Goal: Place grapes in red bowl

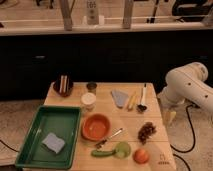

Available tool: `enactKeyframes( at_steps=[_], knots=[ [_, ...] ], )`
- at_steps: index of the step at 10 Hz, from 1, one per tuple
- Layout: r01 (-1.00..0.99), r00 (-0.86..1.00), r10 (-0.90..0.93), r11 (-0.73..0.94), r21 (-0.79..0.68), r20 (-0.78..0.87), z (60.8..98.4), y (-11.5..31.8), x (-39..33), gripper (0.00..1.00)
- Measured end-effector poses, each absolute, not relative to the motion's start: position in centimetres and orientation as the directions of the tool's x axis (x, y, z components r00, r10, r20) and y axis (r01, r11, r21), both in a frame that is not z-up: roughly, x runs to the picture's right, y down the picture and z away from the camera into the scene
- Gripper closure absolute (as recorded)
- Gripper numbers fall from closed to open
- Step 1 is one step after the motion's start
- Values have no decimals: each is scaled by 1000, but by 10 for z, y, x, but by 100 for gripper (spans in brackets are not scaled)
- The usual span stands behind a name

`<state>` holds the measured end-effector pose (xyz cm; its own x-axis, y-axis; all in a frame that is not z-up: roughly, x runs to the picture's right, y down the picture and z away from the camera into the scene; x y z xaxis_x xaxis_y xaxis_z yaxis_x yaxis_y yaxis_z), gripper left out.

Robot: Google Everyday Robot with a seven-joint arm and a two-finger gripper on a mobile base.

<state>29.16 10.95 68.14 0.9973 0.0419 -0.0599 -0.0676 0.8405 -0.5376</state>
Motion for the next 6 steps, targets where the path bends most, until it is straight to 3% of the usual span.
enactKeyframes(
  at_steps=[3, 6],
  knots=[
    [-66, 997, 41, 840, -538, -59, 682, 110, 291, 20],
    [-12, 999, -8, 832, -554, -34, 694, 141, 287, 20]
  ],
)
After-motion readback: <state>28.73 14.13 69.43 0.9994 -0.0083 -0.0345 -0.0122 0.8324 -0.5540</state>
